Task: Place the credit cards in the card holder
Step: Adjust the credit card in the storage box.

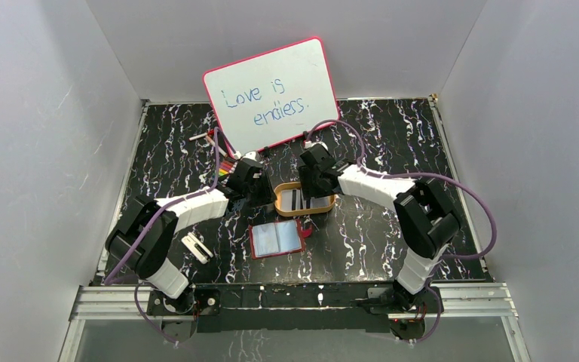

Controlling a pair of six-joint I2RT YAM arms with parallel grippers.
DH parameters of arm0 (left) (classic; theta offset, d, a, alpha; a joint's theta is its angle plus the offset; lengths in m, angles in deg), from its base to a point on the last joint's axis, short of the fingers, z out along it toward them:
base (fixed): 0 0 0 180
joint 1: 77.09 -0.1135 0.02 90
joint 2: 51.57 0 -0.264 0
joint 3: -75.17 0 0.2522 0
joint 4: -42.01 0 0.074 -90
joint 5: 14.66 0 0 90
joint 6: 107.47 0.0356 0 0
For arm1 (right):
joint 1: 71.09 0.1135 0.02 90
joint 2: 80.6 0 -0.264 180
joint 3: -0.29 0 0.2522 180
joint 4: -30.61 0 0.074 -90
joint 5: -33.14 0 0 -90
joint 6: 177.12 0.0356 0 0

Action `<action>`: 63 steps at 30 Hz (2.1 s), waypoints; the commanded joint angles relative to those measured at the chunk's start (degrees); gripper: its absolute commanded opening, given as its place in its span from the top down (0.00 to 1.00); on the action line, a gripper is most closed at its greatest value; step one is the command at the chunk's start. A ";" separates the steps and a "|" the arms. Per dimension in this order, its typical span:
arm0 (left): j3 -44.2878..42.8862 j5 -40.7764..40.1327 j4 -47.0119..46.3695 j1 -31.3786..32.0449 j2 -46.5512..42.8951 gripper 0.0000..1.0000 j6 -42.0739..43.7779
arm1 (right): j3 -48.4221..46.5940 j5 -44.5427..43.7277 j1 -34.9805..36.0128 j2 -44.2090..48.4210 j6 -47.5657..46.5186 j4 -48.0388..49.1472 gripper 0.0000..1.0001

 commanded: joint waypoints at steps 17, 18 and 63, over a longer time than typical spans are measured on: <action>0.31 -0.74 0.27 -0.09 -0.92 0.67 -0.76 | -9.52 -10.08 6.52 -9.09 -0.09 -5.20 0.02; 0.31 -0.78 0.35 -0.09 -0.96 0.67 -0.81 | -9.89 -10.80 6.53 -9.76 0.03 -5.90 0.02; 0.09 -1.60 0.80 -0.18 0.12 0.71 -0.93 | 6.52 -9.75 -3.04 5.82 -4.69 -2.43 0.62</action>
